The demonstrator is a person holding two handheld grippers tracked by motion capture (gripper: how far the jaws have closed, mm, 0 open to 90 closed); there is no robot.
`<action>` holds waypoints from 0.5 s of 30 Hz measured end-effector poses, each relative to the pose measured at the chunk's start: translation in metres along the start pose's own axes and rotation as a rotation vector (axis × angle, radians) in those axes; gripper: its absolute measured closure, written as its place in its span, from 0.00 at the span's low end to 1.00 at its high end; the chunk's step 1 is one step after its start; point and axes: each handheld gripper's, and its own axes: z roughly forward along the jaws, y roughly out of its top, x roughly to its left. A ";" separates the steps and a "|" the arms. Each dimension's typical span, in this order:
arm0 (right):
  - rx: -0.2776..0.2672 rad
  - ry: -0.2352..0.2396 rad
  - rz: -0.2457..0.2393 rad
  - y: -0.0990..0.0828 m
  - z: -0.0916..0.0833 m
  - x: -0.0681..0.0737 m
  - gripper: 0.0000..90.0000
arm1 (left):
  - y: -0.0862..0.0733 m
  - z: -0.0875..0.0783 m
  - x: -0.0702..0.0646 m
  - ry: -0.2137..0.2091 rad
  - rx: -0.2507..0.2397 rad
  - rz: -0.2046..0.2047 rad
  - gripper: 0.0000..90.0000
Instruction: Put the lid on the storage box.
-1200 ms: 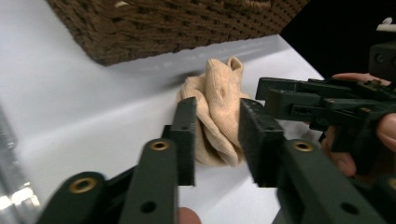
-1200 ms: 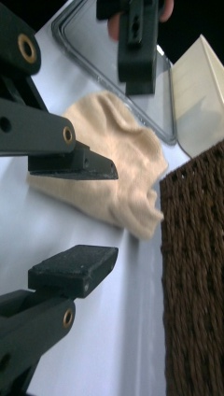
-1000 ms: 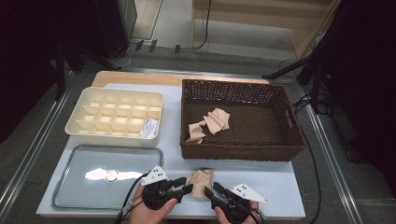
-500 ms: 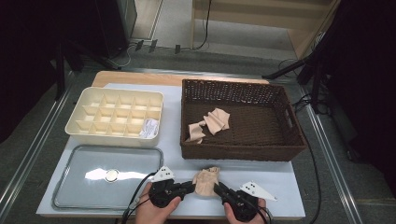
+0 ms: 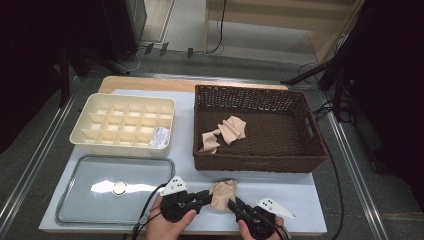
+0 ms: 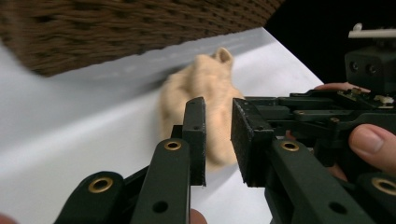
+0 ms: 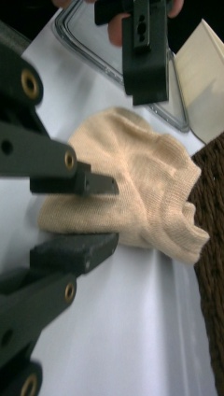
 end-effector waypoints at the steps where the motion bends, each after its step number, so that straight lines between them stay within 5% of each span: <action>1: -0.003 0.005 -0.013 0.000 0.000 0.003 0.87 | 0.000 0.007 -0.003 -0.002 0.015 0.014 0.85; 4: -0.009 0.004 -0.068 0.002 0.001 0.008 0.89 | 0.001 0.016 -0.002 0.034 0.048 0.010 0.94; 8: -0.034 0.030 -0.073 0.005 -0.003 0.010 0.91 | -0.002 0.027 0.005 0.051 0.087 -0.011 1.00; 12: -0.053 0.064 -0.080 0.007 -0.005 0.014 0.91 | -0.006 0.033 0.003 0.070 0.082 -0.007 1.00; 15: -0.059 0.105 -0.129 0.008 -0.003 0.025 0.92 | -0.007 0.035 0.002 0.076 0.072 -0.014 1.00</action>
